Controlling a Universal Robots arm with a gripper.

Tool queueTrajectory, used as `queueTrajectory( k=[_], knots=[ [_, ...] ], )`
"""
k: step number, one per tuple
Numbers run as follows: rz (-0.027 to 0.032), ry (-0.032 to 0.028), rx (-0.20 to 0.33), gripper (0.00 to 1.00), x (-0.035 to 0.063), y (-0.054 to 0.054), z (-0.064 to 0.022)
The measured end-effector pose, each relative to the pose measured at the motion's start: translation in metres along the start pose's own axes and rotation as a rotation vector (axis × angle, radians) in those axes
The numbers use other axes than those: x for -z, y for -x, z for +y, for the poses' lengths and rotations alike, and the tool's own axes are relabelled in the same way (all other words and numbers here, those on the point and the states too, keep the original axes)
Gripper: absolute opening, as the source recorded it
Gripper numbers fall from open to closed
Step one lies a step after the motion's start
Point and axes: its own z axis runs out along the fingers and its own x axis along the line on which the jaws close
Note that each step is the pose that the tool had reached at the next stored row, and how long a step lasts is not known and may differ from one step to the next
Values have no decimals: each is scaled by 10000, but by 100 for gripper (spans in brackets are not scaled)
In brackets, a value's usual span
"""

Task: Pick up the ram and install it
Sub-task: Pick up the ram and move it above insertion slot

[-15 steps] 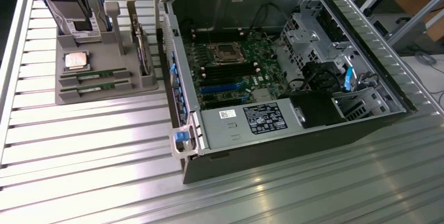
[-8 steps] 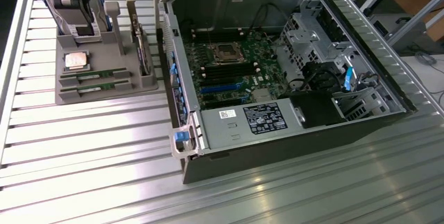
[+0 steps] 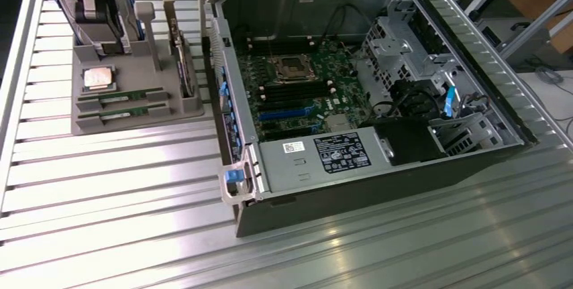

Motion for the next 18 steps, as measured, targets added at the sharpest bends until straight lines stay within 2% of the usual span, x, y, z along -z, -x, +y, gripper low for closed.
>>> queueTrajectory(
  k=[13, 18],
  knots=[
    [0, -1, 1, 36, -31, -8, -2],
    [0, 0, 1, 36, -169, -18, -7]
  ],
)
